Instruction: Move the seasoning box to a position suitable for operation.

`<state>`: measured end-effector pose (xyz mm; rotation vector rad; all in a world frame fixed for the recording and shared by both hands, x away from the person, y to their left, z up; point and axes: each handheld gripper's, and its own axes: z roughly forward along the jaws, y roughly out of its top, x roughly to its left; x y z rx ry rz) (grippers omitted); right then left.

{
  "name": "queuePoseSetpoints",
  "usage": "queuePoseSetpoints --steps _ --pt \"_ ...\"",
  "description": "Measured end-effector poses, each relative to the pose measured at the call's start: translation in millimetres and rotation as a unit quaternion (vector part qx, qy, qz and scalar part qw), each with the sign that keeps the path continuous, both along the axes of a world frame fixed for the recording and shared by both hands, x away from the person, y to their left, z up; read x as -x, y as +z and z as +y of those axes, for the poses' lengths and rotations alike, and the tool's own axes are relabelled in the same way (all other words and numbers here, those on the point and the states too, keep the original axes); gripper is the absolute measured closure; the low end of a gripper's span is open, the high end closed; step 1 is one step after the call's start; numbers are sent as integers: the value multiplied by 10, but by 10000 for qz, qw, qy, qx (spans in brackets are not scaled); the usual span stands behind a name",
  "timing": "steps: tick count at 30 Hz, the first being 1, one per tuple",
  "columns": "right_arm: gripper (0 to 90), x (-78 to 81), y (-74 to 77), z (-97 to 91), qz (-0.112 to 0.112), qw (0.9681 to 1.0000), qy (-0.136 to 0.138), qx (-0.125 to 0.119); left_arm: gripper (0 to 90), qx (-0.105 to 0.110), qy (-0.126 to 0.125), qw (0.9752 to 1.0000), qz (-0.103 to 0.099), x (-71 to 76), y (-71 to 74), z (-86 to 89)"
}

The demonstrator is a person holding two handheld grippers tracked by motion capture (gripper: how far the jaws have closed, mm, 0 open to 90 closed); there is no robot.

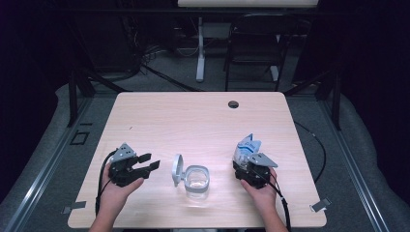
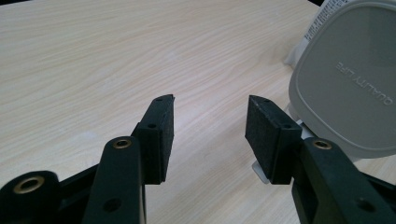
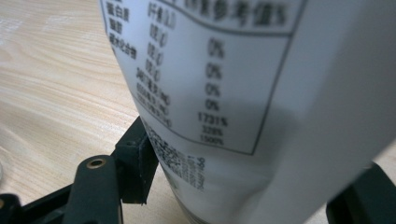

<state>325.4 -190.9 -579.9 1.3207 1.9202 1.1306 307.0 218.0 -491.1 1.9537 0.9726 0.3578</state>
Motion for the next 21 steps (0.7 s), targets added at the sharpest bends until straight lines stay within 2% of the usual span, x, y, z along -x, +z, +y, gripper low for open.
queuePoseSetpoints --steps 4,21 --pt "366 -7 -5 1 0 10000 -52 -21 526 -11 9 10000 30 -8 -11 6" --pt "388 6 -8 21 -95 9999 29 72 527 -7 19 10000 43 -15 -22 16"
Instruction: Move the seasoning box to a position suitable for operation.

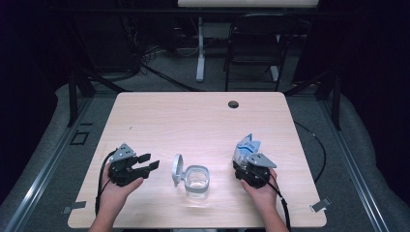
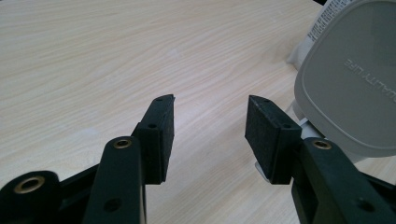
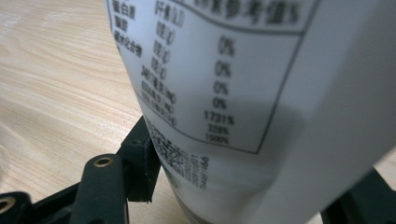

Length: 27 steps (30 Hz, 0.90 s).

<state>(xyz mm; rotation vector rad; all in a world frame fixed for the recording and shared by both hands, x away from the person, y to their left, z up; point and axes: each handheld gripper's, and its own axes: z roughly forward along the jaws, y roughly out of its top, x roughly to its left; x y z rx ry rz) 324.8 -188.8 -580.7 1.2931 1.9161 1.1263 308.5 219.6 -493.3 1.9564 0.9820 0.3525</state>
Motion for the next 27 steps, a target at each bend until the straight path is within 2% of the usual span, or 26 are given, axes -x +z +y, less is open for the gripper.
queuePoseSetpoints --steps 20,27 --pt "401 1 14 -29 33 9999 128 75 528 20 47 10000 19 -9 -9 25" --pt "402 1 17 -31 55 9999 120 22 528 34 54 10000 38 -12 -12 34"
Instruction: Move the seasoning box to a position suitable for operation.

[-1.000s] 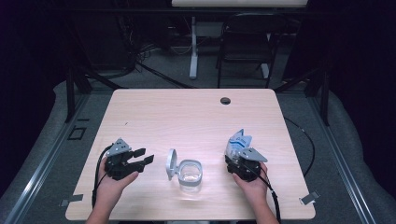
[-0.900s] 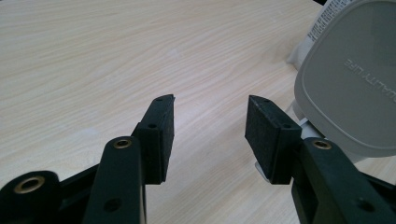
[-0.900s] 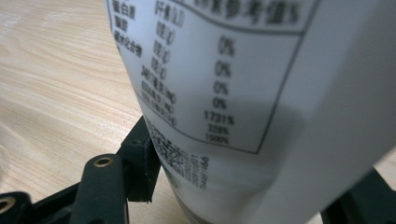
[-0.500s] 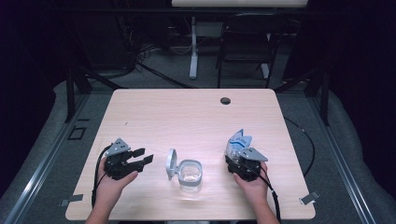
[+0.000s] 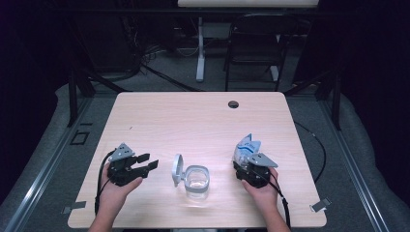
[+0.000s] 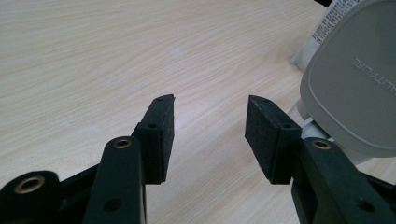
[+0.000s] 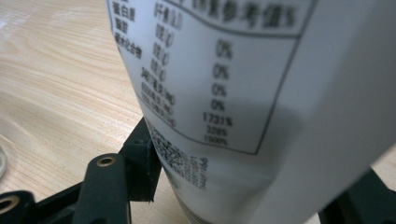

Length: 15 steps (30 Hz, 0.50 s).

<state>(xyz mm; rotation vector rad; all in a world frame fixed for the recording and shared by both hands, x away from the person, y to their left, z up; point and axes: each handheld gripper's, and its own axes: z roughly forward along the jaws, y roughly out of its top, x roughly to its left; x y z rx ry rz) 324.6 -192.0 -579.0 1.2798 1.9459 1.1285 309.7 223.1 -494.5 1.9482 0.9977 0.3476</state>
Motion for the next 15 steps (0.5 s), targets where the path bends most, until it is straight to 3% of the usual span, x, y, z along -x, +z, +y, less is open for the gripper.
queuePoseSetpoints --steps 5,15 --pt "403 1 4 -1 10 10000 3 -66 528 7 8 10000 -11 -1 -1 5" --pt "405 25 41 27 27 9997 183 180 528 12 30 10000 -15 -2 -2 14"
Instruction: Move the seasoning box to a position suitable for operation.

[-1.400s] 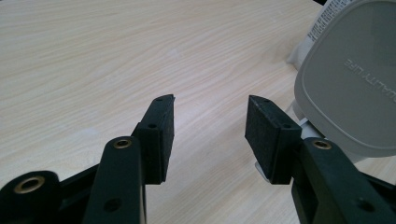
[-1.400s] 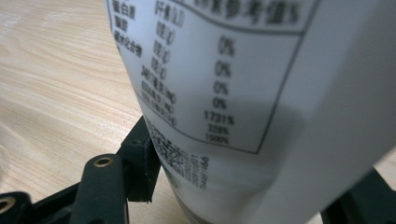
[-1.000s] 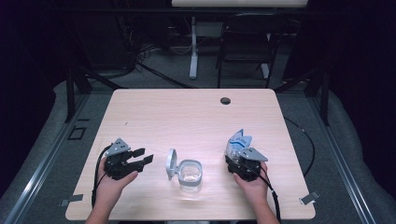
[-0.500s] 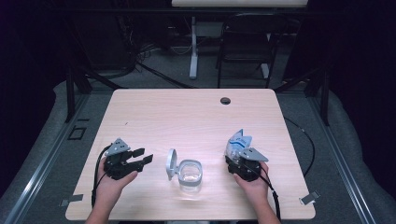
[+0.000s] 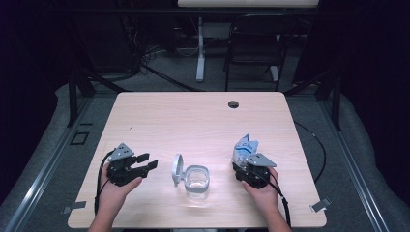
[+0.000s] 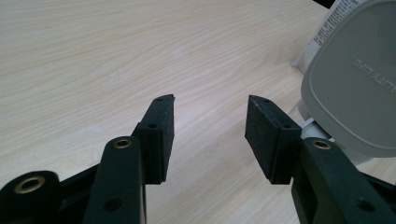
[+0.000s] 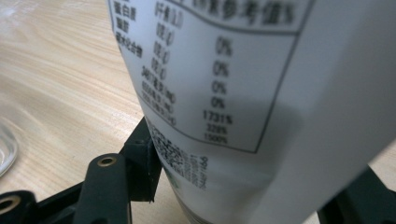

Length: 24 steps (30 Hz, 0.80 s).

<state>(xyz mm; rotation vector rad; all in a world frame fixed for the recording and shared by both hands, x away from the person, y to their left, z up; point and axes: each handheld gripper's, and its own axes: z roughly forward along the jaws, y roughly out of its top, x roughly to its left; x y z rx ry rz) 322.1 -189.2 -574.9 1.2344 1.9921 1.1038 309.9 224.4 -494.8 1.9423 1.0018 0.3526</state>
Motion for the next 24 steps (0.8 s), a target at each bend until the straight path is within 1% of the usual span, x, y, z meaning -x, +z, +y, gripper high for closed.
queuePoseSetpoints --steps 1,2,3,6,7,8,9,12,13,14,15,18,19,22,23,24 --pt "405 10 12 2 7 10000 19 50 528 -8 -6 10000 1 -2 0 4" --pt "405 19 19 14 -64 10000 31 13 528 -17 -9 10000 9 -3 -1 9" --pt "405 30 37 10 -41 10000 52 58 528 -5 7 10000 15 -3 -2 8" --pt "405 44 64 16 -56 9999 98 54 528 -5 12 10000 13 -4 -2 11" --pt "405 60 94 32 -120 9998 116 97 528 4 17 10000 16 -5 -4 12" --pt "405 60 94 32 -120 9998 116 97 528 4 17 10000 16 -5 -4 12" --pt "405 76 135 40 -159 9996 160 158 528 1 18 10000 18 -6 -6 12" --pt "405 91 171 53 -218 9995 192 149 528 -8 15 10000 21 -8 -8 14" --pt "405 107 214 59 -235 9991 260 236 528 -9 16 10000 21 -8 -8 14" --pt "405 107 214 59 -235 9991 260 236 528 -9 16 10000 21 -8 -8 14" --pt "405 118 248 72 -277 9988 307 251 528 -6 13 10000 22 -8 -8 14" --pt "405 130 281 83 -284 9985 352 305 528 -12 10 10000 25 -9 -10 14" --pt "405 140 310 92 -301 9981 388 368 528 -9 10 10000 28 -9 -11 14" --pt "405 148 336 96 -310 9979 427 387 528 -5 15 10000 27 -9 -13 18" --pt "405 157 362 105 -346 9978 434 362 528 11 18 10000 32 -9 -10 21" --pt "405 164 382 105 -337 9977 459 377 528 9 23 10000 33 -7 -7 22"
